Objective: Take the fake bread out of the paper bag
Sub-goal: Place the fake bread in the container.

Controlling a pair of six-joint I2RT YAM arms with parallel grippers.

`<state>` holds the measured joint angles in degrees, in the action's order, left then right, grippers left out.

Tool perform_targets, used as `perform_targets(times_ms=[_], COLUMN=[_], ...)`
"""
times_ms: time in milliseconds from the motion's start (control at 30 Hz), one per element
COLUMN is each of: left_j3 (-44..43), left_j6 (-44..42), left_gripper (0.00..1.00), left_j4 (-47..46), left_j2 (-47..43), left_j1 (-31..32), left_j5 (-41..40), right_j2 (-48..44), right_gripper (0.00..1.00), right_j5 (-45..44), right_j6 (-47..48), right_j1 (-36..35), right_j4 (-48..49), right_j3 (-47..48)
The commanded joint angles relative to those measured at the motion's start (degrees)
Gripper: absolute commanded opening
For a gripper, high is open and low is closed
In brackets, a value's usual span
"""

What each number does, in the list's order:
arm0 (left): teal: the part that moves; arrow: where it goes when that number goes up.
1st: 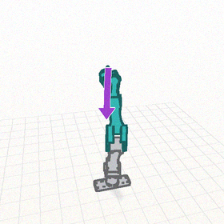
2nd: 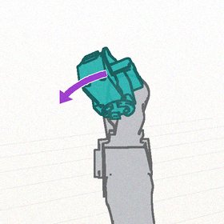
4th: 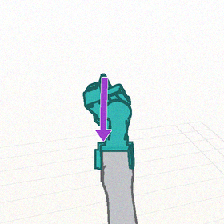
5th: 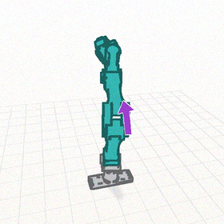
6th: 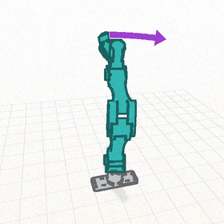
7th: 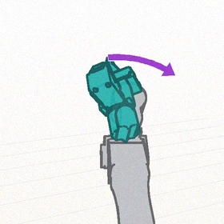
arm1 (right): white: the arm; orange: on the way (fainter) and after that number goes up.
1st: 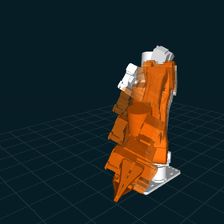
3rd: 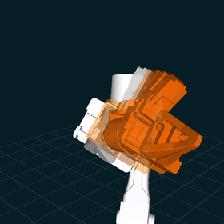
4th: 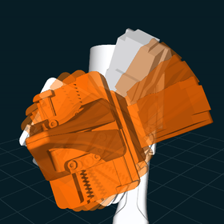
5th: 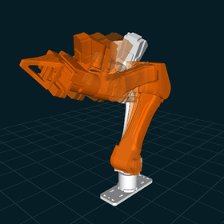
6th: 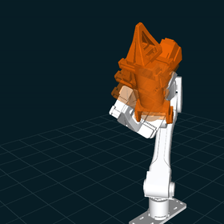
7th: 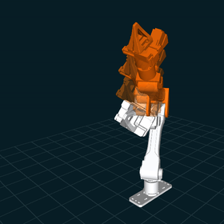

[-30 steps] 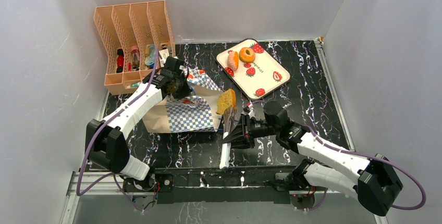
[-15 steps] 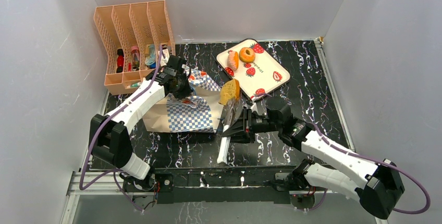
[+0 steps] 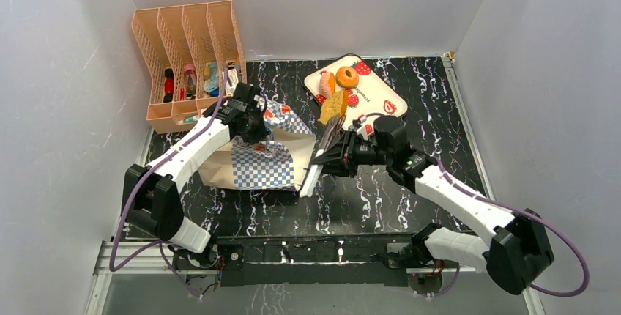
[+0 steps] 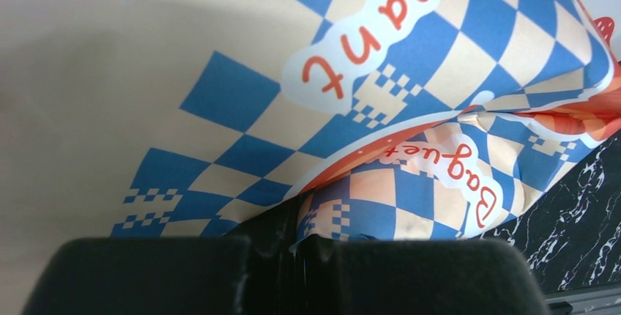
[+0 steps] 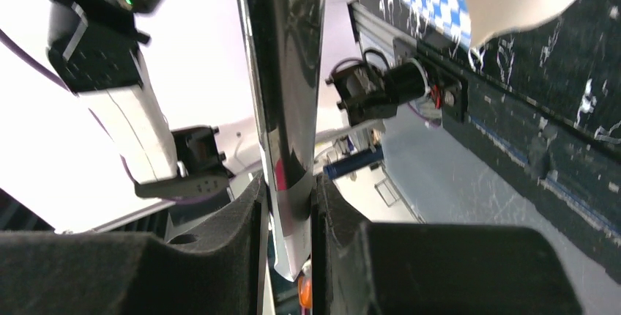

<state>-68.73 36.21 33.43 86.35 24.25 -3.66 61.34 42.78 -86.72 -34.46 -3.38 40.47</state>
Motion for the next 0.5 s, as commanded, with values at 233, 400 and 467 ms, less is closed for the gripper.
perform_targets(times_ms=[233, 400, 467], left_j3=[4.55, 5.80, 6.33], left_j6=[-2.36, -2.19, -2.01], left_gripper=[0.00, 0.00, 0.00], left_j4=[0.63, 0.64, 0.48], left_j2=[-5.00, -7.02, -7.66], left_j1=[-0.34, -0.34, -0.34], left_j5=[0.13, 0.89, 1.25], right_j2=[13.50, 20.29, 23.41], right_gripper=[0.00, 0.00, 0.00], right_j5=[0.84, 1.04, 1.37], right_j6=[3.48, 2.50, 2.58], right_j1=[9.53, 13.38, 14.83], right_j4=[17.42, 24.35, 26.22], right_j3=[8.63, 10.83, 12.55])
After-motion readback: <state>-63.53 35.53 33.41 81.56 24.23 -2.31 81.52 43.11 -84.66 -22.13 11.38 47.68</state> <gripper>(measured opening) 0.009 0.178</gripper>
